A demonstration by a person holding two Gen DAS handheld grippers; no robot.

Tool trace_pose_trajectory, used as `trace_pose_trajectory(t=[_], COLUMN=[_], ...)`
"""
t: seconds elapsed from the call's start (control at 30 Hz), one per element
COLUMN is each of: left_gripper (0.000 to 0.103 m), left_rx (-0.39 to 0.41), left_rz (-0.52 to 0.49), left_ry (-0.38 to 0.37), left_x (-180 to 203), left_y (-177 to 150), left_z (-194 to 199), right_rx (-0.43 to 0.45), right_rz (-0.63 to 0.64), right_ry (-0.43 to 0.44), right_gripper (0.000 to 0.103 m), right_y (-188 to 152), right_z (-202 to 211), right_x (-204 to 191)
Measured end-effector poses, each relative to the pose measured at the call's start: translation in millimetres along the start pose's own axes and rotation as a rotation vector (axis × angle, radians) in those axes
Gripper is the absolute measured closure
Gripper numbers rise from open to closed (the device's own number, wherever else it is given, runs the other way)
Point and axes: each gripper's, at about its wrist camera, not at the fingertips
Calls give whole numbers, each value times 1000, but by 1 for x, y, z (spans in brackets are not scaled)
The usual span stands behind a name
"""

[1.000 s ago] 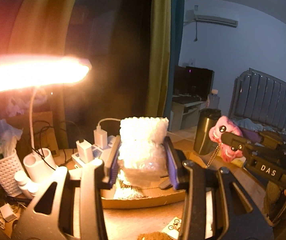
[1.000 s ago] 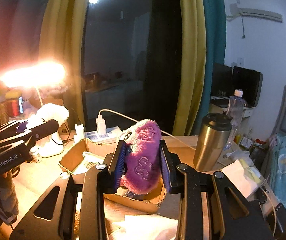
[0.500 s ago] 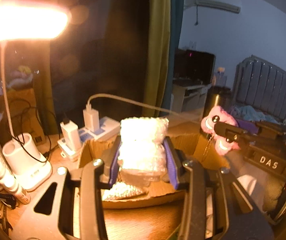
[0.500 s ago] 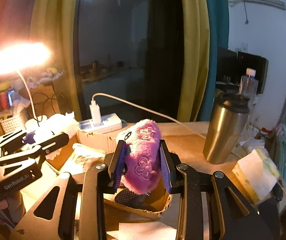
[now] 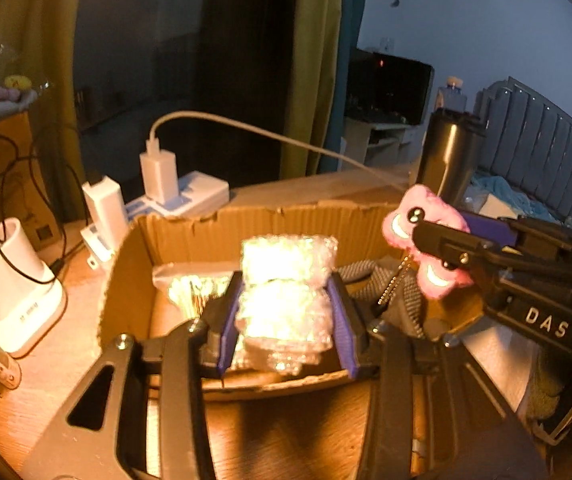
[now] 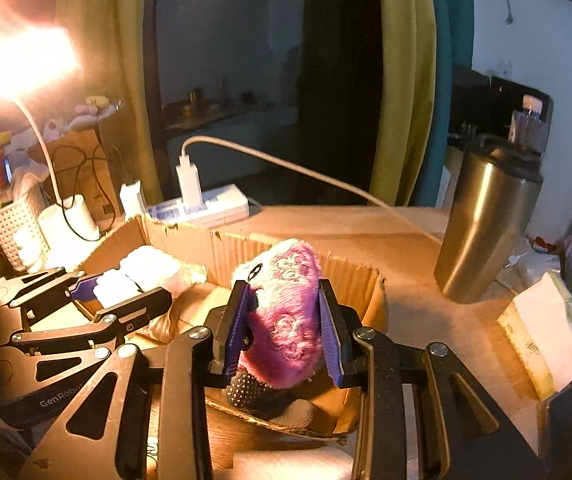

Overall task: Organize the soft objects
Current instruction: 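Open the right tool to drop the plush toy in the box while the left tool releases the bubble wrap, then withdraw both open tools from the box back over the desk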

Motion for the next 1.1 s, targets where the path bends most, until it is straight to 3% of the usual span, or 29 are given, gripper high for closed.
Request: trace_pose_trajectory(t=[0.17, 0.3, 1.1], left_gripper=[56, 53, 52], left_rx=[-34, -22, 115], left_rz=[9, 17, 3], left_ry=[-2, -10, -1], left_x=[-3, -5, -1], left_y=[-1, 0, -10], left_z=[-6, -3, 80], right_rx=[-40, -32, 82], right_rz=[2, -14, -18], right_ry=[4, 16, -40], right_gripper=[63, 53, 53], right_y=[0, 1, -12], right_z=[-10, -6, 75], right_x=[-2, 0, -13])
Point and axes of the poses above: each gripper's, at about its wrist camera, not at the fingertips, and z roughly against the way its jaws point, x to its right, y to its top, and after that the axes turned 15 degrees about -x, right-handed
